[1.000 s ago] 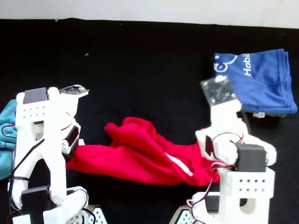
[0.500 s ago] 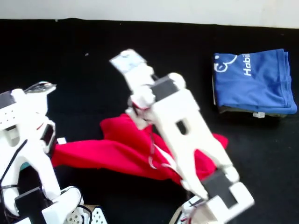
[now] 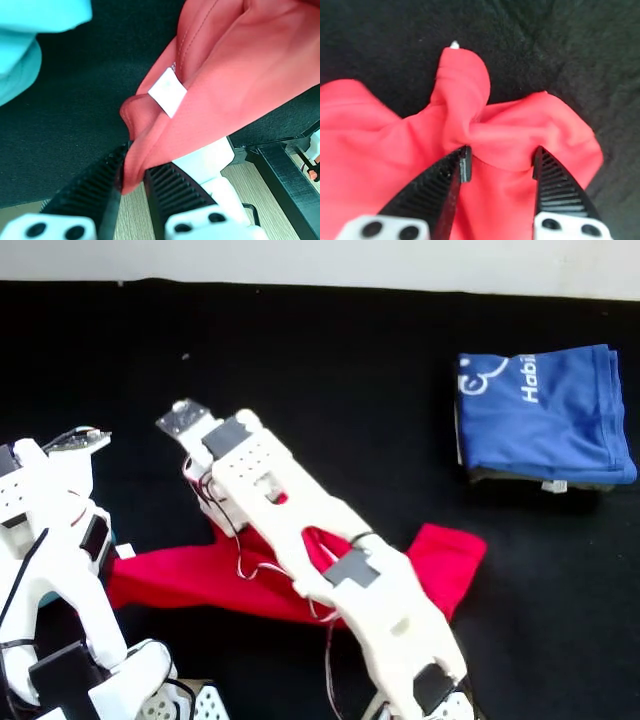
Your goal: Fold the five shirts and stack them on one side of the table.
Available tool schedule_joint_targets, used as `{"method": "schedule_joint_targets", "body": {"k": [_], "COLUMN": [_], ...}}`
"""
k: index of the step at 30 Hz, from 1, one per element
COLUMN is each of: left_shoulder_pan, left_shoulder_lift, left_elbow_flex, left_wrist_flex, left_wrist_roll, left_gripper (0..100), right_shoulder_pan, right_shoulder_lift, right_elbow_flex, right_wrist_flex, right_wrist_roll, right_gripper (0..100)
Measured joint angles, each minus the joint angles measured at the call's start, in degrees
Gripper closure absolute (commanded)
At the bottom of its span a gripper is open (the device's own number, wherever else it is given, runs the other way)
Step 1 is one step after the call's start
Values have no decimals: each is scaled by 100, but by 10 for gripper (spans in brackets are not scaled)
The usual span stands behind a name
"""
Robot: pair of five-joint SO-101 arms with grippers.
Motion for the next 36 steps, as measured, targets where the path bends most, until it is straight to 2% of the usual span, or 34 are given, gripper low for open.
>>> {"method": "schedule_joint_targets", "body": {"k": [2,5,12,17,21,28,32,36], "left_shoulder_pan": [0,0,0,53,352,1327,1899,2084], "left_shoulder_lift": [0,0,0,0,0,0,0,0], "left_elbow_flex": [0,0,0,0,-308,-2400,-3974,-5363], "left_wrist_flex": [0,0,-501,-1213,-1327,-879,-492,-325], "left_wrist_roll": [0,0,0,9,79,721,782,782], "left_gripper": [990,990,990,990,990,990,990,990], "right_shoulder_pan": [0,141,1037,1732,2321,3156,3367,3481], "right_shoulder_lift": [229,360,220,-782,-1873,-3226,-3824,-4097], "right_elbow_flex": [-70,-88,-97,-97,-97,-97,-237,-949], "right_wrist_flex": [0,-9,9,132,132,-651,-958,-993], "right_wrist_roll": [0,0,0,0,0,492,563,563], "right_gripper": [846,996,991,991,991,992,992,992]}}
